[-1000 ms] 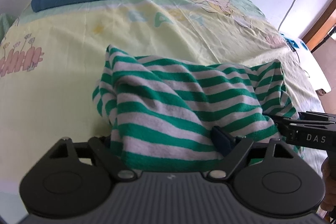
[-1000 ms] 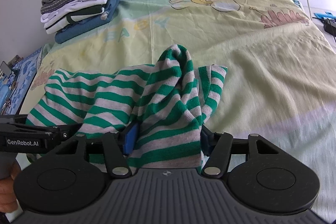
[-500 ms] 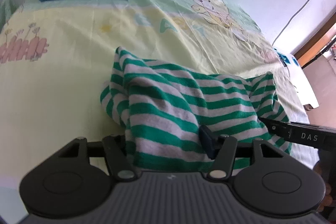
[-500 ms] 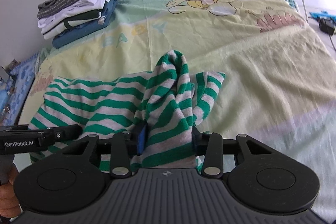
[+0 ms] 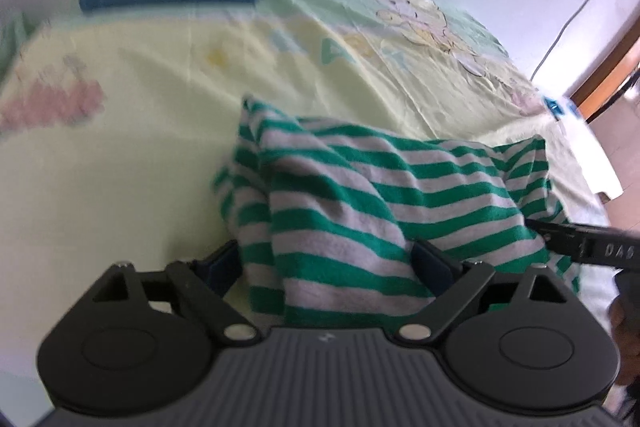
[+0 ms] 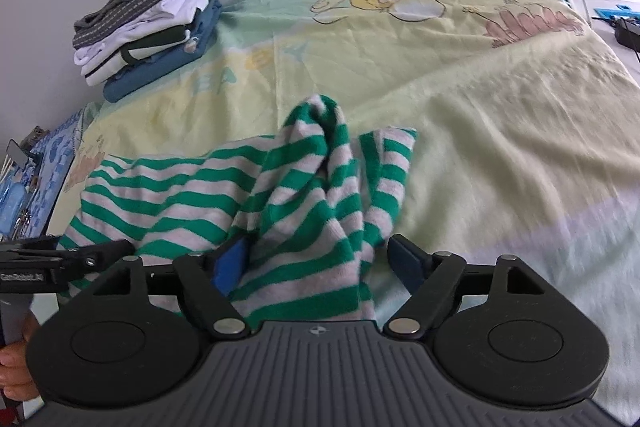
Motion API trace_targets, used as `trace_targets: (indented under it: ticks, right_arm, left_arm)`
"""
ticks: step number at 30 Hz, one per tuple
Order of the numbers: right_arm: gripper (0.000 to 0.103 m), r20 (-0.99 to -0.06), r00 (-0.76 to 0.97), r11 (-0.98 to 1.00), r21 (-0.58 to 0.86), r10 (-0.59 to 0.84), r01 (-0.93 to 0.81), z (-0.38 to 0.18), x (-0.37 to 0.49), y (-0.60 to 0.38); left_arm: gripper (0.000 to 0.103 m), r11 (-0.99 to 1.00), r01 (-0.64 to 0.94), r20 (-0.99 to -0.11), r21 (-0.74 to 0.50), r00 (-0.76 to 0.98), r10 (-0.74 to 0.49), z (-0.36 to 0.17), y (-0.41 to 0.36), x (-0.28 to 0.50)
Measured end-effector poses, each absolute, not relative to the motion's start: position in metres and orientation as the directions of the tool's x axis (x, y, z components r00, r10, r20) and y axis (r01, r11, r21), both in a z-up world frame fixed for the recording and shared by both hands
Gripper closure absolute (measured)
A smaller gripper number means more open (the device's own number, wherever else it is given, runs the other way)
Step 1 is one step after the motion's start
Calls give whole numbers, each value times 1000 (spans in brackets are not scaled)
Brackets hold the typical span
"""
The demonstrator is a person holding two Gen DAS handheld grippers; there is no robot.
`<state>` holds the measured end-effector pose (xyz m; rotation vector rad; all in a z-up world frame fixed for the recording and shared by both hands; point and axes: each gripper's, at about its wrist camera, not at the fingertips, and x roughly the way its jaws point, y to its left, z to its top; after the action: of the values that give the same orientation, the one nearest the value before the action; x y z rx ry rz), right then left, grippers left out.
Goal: Fold clothes
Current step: 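Close both grippers on the folded striped shirt edge, then lift the folded striped shirt with both grippers toward the clothes stack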
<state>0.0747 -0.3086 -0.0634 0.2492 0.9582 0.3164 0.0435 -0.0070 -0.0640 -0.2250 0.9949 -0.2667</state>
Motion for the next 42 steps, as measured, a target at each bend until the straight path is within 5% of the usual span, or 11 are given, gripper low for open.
trace_targets:
  ticks: [5, 14, 20, 42]
  right_arm:
    - [42, -747, 542, 922, 340, 385, -186, -64, 76, -302]
    - [65, -721, 555, 907, 381, 414, -181, -55, 72, -310]
    - [69, -698, 555, 886, 423, 453, -191, -38, 72, -314]
    - [70, -504, 521, 719, 565, 689, -404, 100, 163, -251]
  left_arm:
    - [6, 959, 143, -792, -243, 542, -281, -65, -30, 40]
    - [55, 941, 108, -760, -321, 563, -324, -52, -18, 29]
    - [67, 945, 91, -752, -315, 583, -307, -33, -20, 22]
    - [68, 983, -7, -626, -185, 772, -113, 148, 52, 68]
